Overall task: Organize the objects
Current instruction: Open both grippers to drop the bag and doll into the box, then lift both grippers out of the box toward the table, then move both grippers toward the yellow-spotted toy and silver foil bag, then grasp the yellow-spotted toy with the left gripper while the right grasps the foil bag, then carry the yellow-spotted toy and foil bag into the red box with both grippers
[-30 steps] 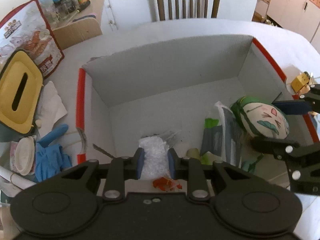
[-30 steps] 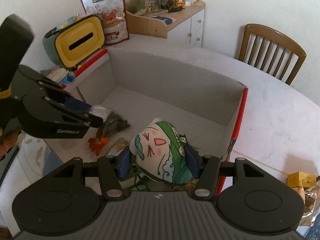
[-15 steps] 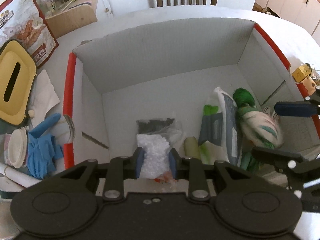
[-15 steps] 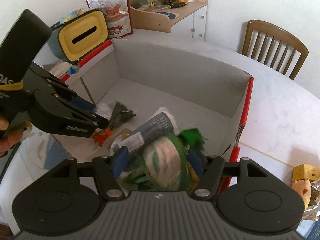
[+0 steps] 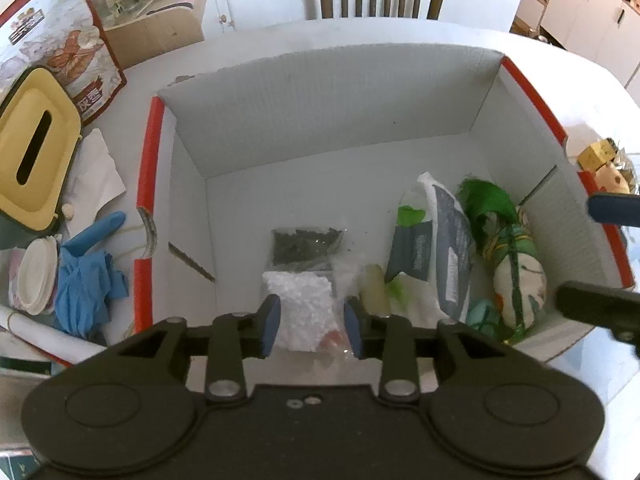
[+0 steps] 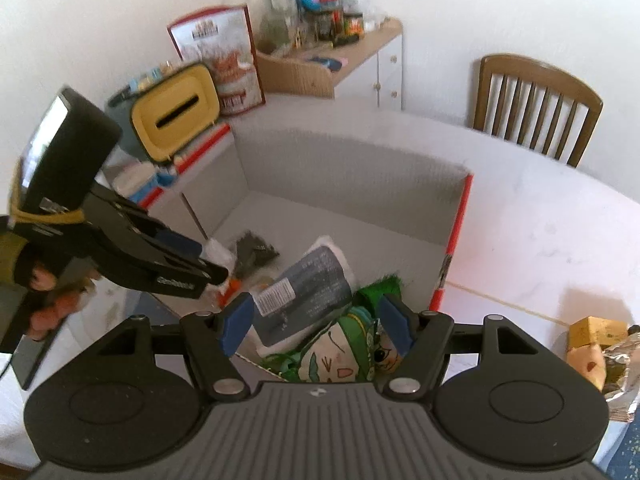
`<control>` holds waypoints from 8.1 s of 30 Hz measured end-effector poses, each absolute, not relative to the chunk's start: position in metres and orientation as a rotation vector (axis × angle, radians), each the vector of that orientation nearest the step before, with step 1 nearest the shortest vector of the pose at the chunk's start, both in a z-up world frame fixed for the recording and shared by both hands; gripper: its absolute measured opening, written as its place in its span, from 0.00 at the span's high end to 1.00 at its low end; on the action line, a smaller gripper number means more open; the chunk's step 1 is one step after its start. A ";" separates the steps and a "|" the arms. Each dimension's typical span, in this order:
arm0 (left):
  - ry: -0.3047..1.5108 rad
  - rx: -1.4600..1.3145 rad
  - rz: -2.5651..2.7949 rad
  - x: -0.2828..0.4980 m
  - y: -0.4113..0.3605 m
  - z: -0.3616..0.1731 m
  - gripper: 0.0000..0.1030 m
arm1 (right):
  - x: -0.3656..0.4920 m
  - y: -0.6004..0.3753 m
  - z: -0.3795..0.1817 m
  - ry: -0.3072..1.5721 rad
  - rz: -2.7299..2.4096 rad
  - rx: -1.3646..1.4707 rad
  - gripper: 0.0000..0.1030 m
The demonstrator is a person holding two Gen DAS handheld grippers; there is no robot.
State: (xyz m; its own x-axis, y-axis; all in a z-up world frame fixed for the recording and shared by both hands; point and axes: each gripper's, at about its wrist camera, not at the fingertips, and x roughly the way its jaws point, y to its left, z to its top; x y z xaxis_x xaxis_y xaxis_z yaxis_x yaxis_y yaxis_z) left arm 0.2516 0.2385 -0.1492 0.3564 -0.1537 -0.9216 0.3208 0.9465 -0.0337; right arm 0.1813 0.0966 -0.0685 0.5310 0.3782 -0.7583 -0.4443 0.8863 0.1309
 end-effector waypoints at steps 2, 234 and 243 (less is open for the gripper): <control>1.158 0.144 -0.298 0.248 0.240 -0.145 0.44 | 0.176 0.091 -0.060 0.866 0.498 -0.069 0.33; 0.953 0.089 -0.252 0.278 0.236 -0.113 0.57 | 0.257 0.118 -0.079 0.966 0.362 -0.048 0.52; 1.025 0.110 -0.263 0.306 0.230 -0.137 0.57 | 0.270 0.128 -0.097 1.000 0.357 -0.075 0.52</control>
